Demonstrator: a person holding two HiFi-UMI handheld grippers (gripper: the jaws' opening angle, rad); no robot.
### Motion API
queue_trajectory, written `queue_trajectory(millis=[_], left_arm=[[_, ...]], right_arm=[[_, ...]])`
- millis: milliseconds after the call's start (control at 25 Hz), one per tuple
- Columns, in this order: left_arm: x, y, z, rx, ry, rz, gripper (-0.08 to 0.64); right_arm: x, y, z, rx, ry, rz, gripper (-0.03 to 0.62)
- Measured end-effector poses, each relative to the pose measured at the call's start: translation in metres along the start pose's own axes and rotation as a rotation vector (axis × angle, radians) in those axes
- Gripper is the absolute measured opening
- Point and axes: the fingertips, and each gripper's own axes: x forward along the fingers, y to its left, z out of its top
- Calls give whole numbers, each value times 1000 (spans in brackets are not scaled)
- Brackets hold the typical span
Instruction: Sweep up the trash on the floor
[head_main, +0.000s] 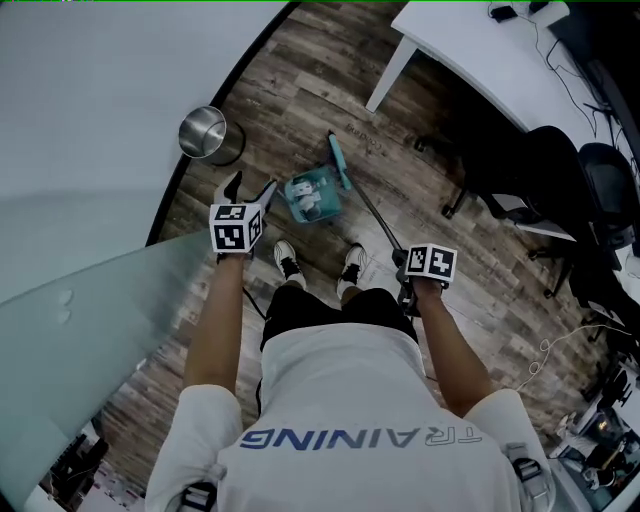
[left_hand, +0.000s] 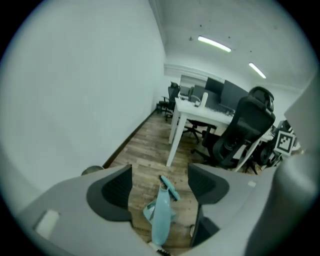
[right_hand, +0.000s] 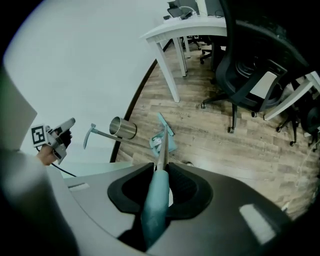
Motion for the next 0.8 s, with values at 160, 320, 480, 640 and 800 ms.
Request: queue_trajectory(millis=[160, 320, 480, 640, 800], left_arm=[[-68, -21, 65, -38, -258, 19, 310], [-136, -45, 110, -63, -464, 56, 190], [-190, -64, 142, -62, -606, 75, 116], [-233, -73, 169, -62, -713, 121, 32], [-260, -87, 196, -19, -775, 166, 0]], right_arm=[[-12, 7, 21, -55, -65, -44, 106], [-21, 21, 45, -94, -110, -56, 106], [-39, 43, 67, -140, -157, -5, 107], [-53, 65, 85, -182, -194, 33, 107], [-60, 77, 100, -197, -213, 49, 107]])
